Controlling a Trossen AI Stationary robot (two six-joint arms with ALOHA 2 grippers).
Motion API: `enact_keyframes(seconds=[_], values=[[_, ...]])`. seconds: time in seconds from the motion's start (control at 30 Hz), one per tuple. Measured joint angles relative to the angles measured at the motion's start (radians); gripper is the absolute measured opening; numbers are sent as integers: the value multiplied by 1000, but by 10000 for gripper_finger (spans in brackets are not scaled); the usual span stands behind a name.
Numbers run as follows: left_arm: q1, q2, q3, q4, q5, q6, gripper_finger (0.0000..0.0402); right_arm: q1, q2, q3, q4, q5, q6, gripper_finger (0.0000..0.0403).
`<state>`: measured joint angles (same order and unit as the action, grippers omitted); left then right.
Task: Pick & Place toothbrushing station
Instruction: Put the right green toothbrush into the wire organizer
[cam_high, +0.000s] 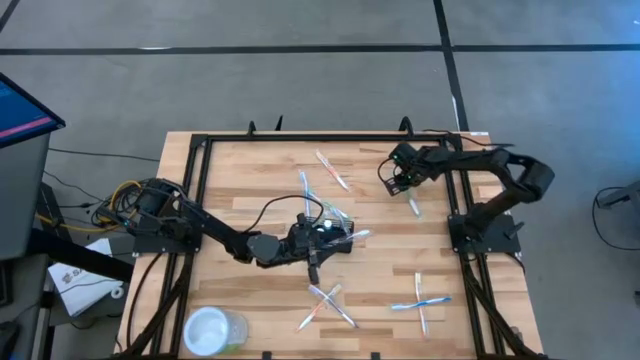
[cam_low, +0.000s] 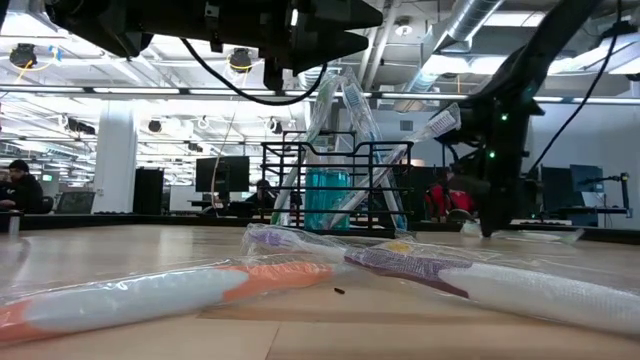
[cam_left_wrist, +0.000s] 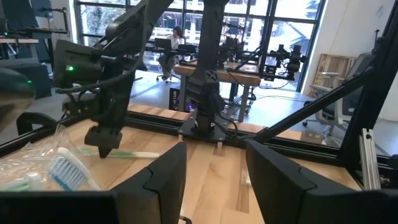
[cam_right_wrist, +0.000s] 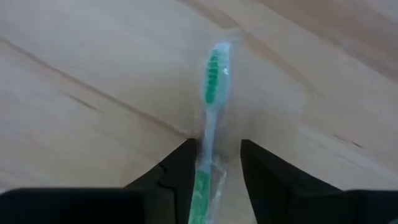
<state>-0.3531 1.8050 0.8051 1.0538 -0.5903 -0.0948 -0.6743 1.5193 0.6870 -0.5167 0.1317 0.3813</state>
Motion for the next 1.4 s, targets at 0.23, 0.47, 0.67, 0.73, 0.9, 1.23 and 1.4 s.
enact_keyframes(seconds=[0.23,0.47,0.67,0.73,0.9,1.23,1.4], values=[[0,0,0,0,0,0,159,1,35,13,62,-2,-24,126],[1,0,0,0,0,0,159,4,38,22,65,-11,-41,50],[1,0,0,0,0,0,159,4,37,23,64,-31,-41,16],[1,0,0,0,0,0,159,9,37,23,64,-36,-41,11],[1,0,0,-1,0,0,159,51,-8,18,80,-79,-41,4],[1,0,0,-3,0,0,159,131,-226,16,146,-102,-41,0],[1,0,0,-3,0,0,159,174,-325,-5,216,-110,-36,0]])
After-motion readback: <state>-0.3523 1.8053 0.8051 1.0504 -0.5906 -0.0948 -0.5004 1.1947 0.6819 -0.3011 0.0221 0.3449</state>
